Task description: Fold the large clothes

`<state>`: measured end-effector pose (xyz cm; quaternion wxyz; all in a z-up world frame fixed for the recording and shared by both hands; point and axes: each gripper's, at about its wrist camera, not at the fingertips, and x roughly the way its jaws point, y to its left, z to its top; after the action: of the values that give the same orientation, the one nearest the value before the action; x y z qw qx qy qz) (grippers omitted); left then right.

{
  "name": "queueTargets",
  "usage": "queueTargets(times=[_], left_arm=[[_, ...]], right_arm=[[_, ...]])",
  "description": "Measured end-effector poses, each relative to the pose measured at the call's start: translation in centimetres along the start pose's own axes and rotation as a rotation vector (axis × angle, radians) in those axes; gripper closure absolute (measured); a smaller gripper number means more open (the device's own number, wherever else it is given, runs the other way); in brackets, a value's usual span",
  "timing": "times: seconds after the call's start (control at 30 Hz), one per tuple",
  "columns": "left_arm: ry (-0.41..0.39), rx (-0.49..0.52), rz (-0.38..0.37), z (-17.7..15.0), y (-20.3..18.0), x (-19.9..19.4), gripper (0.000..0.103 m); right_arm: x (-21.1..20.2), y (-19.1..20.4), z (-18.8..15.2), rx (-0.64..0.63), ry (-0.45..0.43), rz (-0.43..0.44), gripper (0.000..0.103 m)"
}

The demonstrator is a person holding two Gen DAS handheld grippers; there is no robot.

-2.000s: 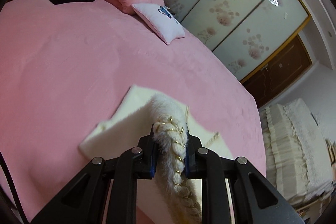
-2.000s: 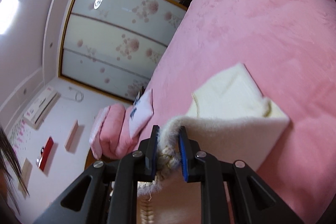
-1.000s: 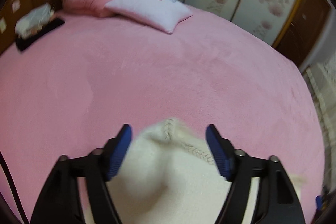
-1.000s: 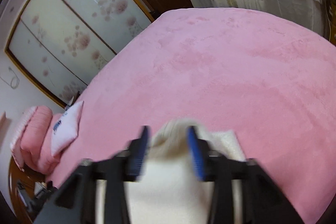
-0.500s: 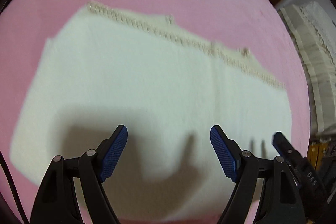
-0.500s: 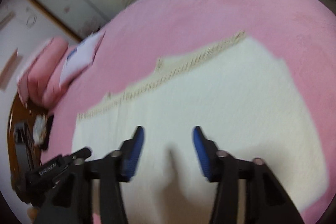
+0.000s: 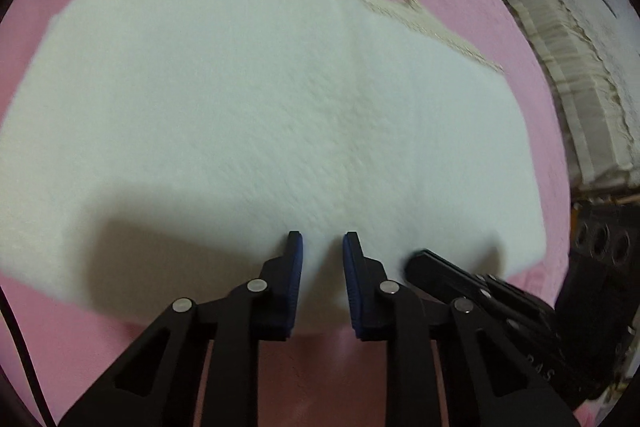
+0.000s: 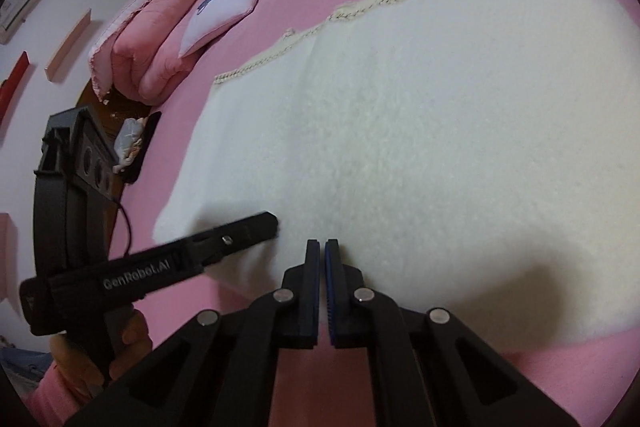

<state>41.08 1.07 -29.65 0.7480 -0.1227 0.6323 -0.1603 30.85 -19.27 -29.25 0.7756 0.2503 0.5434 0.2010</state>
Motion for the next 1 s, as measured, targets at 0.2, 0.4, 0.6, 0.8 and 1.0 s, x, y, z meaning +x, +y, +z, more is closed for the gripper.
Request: queueTargets(times=[0.2, 0.4, 0.6, 0.8, 1.0], left_arm=[[0.020, -0.023, 0.061, -0.8, -0.7, 1.4, 0.093], [-0.014, -0.155, 0.181, -1.0, 2.2, 0.3, 0.101], [-0.075, -0.101, 0.341, -2.2, 5.8, -2.3, 0.102], [-0.090, -0.164, 0.576, -3.4, 10.9, -4.1, 0.102], [-0.069, -0.156, 0.610, -3.7, 10.1, -4.3, 0.102]], right_arm=[[1.8, -0.7, 0.3, -0.020, 0.060, -0.024, 0.103], [0.2, -4.8, -0.6, 0.013, 0.029, -0.009, 0.103], [-5.8, -9.5, -2.9, 0.045, -0.031, -0.193, 0.103], [-12.1, -14.9, -4.9, 0.199, -0.140, -0.378, 0.103], [-10.5, -10.8, -4.0, 0.144, -0.131, -0.419, 0.102]])
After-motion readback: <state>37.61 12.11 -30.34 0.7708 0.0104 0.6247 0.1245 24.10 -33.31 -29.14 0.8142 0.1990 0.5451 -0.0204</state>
